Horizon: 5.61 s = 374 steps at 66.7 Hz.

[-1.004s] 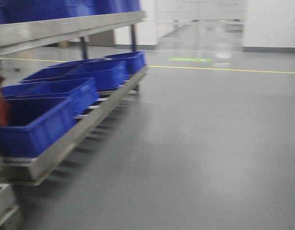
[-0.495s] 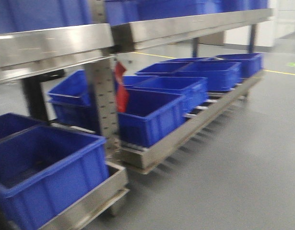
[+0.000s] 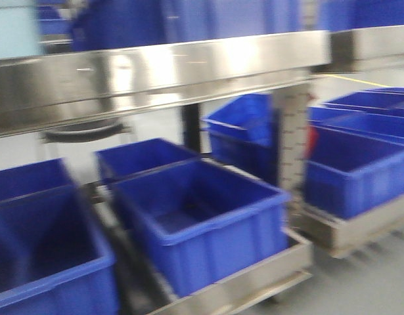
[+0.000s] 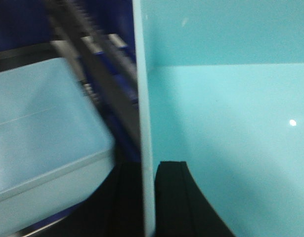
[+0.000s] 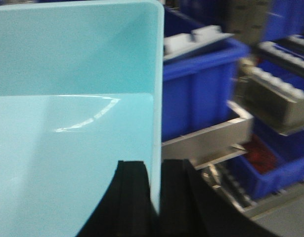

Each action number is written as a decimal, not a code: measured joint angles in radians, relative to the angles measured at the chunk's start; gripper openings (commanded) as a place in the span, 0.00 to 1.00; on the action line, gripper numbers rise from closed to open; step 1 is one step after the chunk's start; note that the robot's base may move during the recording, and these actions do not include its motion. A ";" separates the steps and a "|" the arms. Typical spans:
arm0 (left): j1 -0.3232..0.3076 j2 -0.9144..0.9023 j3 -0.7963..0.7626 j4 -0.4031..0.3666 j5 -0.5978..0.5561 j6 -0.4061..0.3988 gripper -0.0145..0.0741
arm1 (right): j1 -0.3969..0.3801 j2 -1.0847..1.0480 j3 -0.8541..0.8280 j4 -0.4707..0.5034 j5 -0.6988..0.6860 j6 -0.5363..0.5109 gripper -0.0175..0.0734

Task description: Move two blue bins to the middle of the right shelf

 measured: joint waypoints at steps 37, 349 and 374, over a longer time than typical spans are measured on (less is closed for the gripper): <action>0.000 -0.004 0.000 0.004 0.006 0.000 0.04 | 0.000 0.000 0.000 0.004 -0.003 0.000 0.01; 0.080 0.024 0.253 0.012 -0.403 -0.009 0.04 | -0.032 0.032 0.304 -0.238 -0.204 0.336 0.01; 0.080 0.037 0.254 0.001 -0.371 -0.009 0.04 | -0.032 0.032 0.320 -0.242 -0.215 0.341 0.01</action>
